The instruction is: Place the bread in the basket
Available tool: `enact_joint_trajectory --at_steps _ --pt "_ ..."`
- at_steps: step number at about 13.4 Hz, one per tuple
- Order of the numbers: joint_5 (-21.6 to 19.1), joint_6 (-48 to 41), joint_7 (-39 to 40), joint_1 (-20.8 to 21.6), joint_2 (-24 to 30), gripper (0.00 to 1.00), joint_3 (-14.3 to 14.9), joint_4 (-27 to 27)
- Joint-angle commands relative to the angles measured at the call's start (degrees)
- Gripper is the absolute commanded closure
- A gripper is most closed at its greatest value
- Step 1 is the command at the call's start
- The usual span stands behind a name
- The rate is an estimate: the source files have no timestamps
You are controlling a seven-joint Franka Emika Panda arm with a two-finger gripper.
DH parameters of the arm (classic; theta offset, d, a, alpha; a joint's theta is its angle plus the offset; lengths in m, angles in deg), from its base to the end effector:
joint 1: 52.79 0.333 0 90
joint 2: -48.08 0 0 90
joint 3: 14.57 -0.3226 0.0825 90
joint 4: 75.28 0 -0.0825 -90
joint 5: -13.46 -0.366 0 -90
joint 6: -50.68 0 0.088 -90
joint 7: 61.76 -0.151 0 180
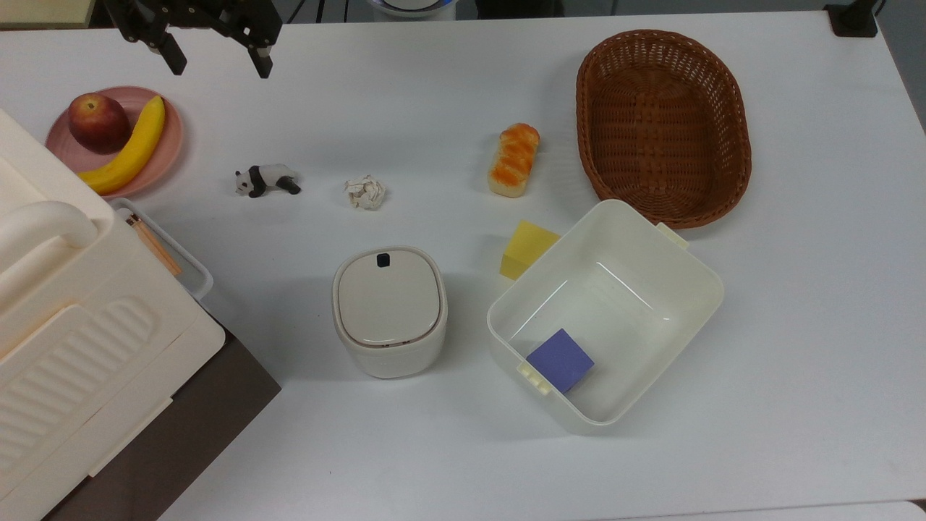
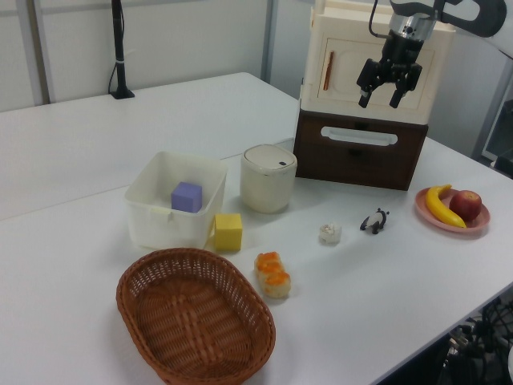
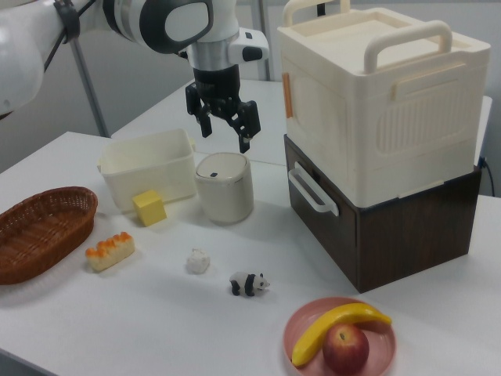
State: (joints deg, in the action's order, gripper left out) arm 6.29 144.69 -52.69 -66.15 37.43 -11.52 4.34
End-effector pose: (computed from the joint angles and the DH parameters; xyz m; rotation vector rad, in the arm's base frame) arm 0.5860 -0.1507 0.5717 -3.0340 0.1998 -0.1358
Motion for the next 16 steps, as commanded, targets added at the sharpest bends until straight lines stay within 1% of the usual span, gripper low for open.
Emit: enact_joint_trajectory --at_steps 1,11,15,16 --pt "-0.8 -1.4 1.0 0.8 1.2 0.00 0.1 1.1" --pt "0.1 -3.6 1.0 0.7 1.7 0.00 0.6 1.1" --pt "0.9 -3.7 1.0 0.8 2.0 0.00 0.6 1.1" --pt "1.7 -3.4 1.0 0.9 1.8 0.00 0.6 1.1"
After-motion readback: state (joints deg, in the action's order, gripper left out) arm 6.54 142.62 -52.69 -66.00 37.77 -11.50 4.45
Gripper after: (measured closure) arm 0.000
